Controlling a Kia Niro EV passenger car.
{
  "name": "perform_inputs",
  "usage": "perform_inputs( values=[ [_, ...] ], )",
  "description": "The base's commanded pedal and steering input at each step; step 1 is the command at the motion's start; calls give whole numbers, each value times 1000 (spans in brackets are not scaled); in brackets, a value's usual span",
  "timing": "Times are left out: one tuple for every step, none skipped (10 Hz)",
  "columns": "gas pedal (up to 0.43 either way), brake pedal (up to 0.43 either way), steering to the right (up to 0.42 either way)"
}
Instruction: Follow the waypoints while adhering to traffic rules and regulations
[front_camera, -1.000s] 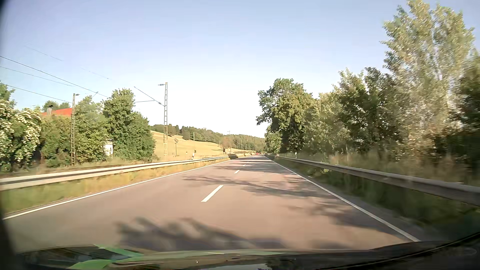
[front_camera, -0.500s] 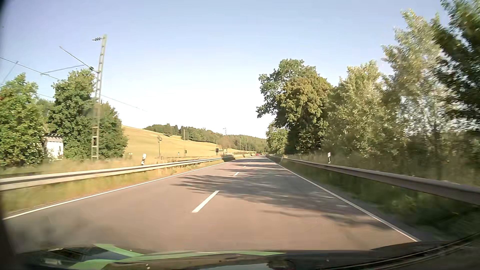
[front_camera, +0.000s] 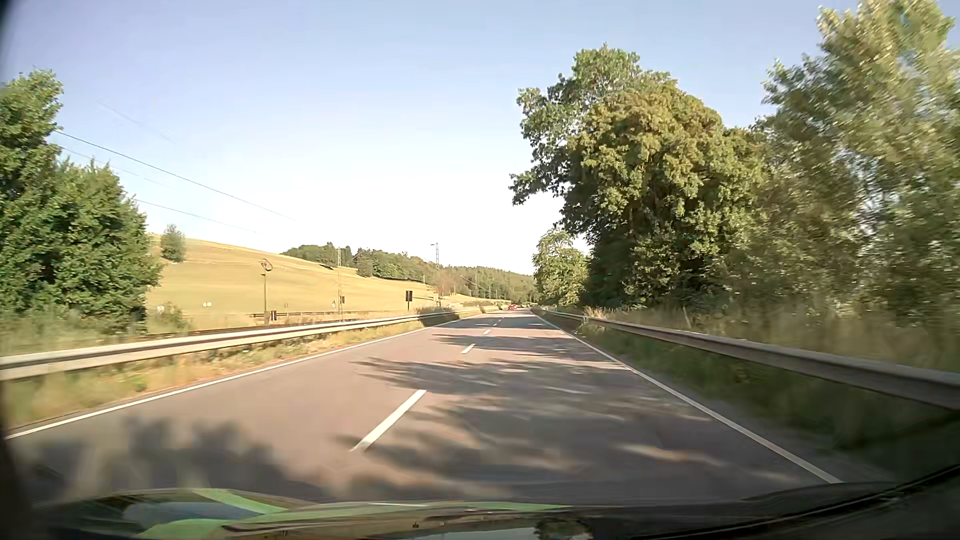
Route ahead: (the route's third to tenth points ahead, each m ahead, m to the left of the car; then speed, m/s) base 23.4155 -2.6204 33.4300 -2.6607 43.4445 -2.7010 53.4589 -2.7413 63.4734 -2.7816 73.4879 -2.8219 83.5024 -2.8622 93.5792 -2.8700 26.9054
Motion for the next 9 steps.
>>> perform_inputs(
  values=[
    [228, 0, -1],
    [228, 0, -2],
    [228, 0, -3],
    [240, 0, -3],
    [240, 0, -3],
    [240, 0, -2],
    [240, 0, 1],
    [240, 0, 1],
    [240, 0, 1]
  ],
)
